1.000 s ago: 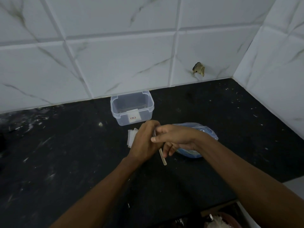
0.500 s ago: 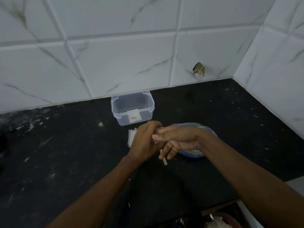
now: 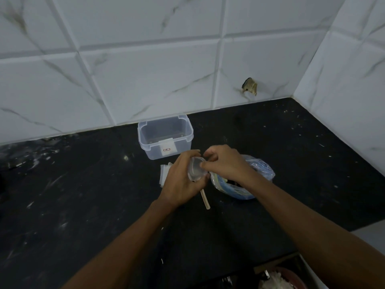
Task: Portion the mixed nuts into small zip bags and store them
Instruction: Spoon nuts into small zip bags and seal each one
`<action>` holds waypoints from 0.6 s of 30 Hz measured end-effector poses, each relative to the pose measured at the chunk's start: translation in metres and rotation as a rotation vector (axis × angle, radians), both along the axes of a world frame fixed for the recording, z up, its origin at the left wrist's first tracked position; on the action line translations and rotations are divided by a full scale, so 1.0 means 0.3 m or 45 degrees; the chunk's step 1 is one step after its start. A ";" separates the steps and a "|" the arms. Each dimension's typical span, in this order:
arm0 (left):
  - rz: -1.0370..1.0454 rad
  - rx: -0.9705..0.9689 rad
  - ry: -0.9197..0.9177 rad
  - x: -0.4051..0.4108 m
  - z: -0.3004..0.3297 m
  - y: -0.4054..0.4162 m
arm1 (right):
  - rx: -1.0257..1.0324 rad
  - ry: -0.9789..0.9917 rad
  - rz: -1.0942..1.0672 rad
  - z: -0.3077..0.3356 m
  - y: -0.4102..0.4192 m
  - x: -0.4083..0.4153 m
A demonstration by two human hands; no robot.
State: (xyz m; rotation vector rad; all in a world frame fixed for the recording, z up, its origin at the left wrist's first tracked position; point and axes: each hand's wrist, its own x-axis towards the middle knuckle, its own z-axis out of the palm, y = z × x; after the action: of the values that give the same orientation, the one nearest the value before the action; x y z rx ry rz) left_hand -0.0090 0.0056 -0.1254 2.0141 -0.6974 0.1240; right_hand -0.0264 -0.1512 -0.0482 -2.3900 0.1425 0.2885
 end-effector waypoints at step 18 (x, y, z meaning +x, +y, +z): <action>0.178 0.064 0.038 -0.035 -0.039 -0.021 | -0.098 0.183 -0.090 -0.046 0.033 0.034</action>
State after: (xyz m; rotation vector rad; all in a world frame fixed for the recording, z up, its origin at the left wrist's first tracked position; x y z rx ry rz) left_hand -0.0194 -0.0008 -0.1372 2.1086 -0.5453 0.1601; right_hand -0.0163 -0.1414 -0.0621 -2.4333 0.3088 0.4286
